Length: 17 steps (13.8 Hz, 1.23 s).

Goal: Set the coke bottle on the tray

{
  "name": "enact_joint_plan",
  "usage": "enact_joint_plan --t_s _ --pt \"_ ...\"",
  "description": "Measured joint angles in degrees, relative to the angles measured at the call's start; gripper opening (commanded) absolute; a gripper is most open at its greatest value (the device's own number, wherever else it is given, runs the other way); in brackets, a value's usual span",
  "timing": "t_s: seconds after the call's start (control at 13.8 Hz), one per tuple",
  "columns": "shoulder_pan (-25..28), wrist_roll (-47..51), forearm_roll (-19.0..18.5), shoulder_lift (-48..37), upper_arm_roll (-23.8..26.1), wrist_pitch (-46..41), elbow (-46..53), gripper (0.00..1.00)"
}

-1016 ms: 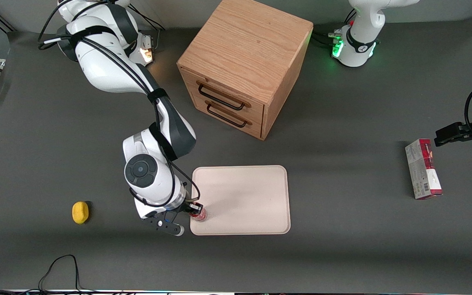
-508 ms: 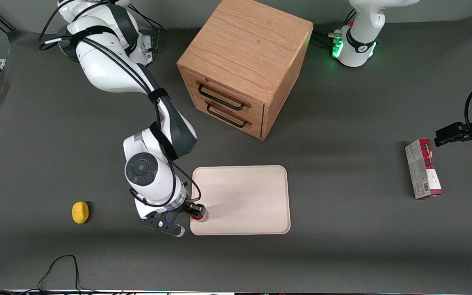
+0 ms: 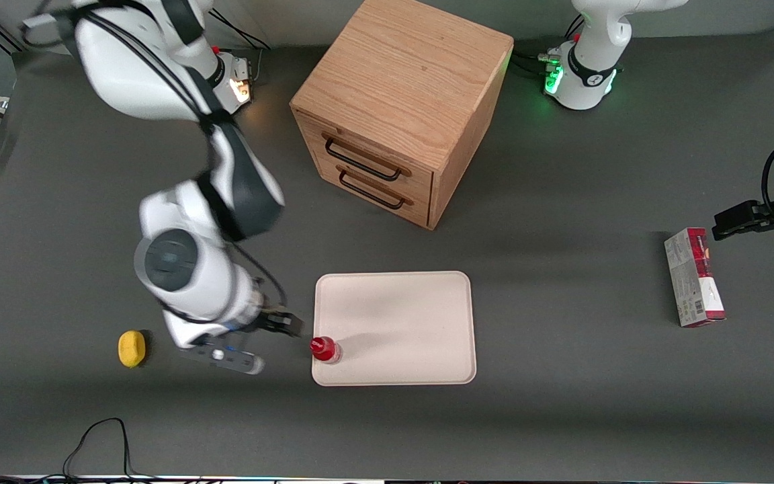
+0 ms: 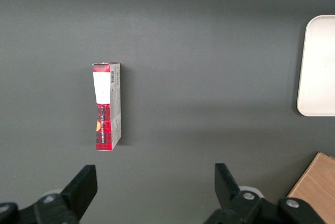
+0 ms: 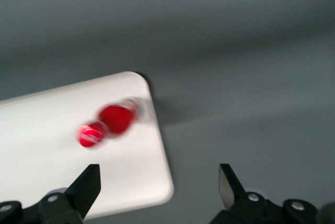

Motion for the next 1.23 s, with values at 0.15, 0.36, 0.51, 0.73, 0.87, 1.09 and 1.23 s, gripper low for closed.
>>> enact_joint_plan --t_s 0.15,0.36,0.51,0.73,0.87,1.09,1.23 --pt "-4.41 -9.92 0.76 -10.25 -0.11 -0.37 -11.66 1.00" --pt "-9.87 -23.12 1.20 -25.08 -1.22 -0.49 -28.27 1.00" --pt "-10.17 -28.17 1.29 -34.00 -3.62 -0.47 -36.98 1.00" --pt "-10.15 -30.13 1.29 -43.19 -4.54 -0.96 -44.04 1.00" --pt "-10.14 -30.13 1.29 -45.33 -4.53 -2.32 -44.51 1.00" --pt "-10.55 -30.13 1.29 -45.74 -4.54 -5.58 -42.87 1.00" --pt "-11.40 -30.27 1.29 -45.75 -4.55 -7.12 -41.79 1.00"
